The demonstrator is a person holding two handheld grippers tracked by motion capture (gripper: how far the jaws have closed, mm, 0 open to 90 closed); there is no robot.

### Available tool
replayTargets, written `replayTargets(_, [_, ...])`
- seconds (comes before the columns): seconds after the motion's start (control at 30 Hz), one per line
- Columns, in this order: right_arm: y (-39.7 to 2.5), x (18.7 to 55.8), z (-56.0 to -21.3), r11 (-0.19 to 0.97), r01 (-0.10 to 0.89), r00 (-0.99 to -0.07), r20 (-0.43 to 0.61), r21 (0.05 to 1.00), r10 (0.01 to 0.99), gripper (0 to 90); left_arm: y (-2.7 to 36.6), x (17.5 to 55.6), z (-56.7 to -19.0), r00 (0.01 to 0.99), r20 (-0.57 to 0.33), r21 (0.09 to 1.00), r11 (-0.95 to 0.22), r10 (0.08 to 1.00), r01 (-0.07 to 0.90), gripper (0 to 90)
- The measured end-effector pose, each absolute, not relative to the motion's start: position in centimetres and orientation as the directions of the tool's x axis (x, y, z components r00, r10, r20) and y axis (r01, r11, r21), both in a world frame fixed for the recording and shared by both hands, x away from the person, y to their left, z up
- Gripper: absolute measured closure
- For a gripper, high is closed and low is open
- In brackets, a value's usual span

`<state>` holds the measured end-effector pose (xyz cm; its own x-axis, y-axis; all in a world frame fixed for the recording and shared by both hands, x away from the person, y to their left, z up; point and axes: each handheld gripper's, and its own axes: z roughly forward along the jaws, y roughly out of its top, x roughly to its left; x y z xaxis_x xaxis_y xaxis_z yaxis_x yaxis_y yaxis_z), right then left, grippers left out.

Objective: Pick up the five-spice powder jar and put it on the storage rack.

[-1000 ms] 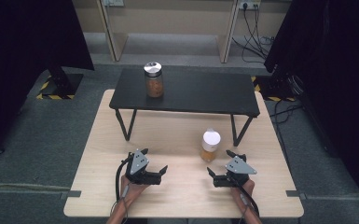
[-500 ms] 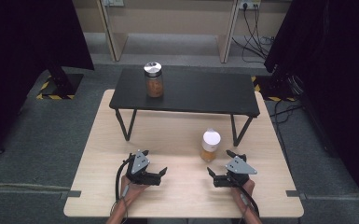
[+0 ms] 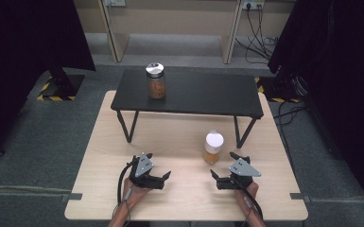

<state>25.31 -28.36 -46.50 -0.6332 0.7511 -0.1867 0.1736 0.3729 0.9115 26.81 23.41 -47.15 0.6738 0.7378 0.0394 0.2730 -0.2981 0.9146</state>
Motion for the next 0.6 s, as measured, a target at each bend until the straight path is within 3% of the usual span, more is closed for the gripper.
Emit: replayTargets(0.6, [-28.49,25.35,-46.53,0.366,0.178,-0.633,-0.179,0.914,0.754,0.5,23.33,26.82,-47.14,0.680,0.046,0.914,-0.305,0.732,0.267,0.1])
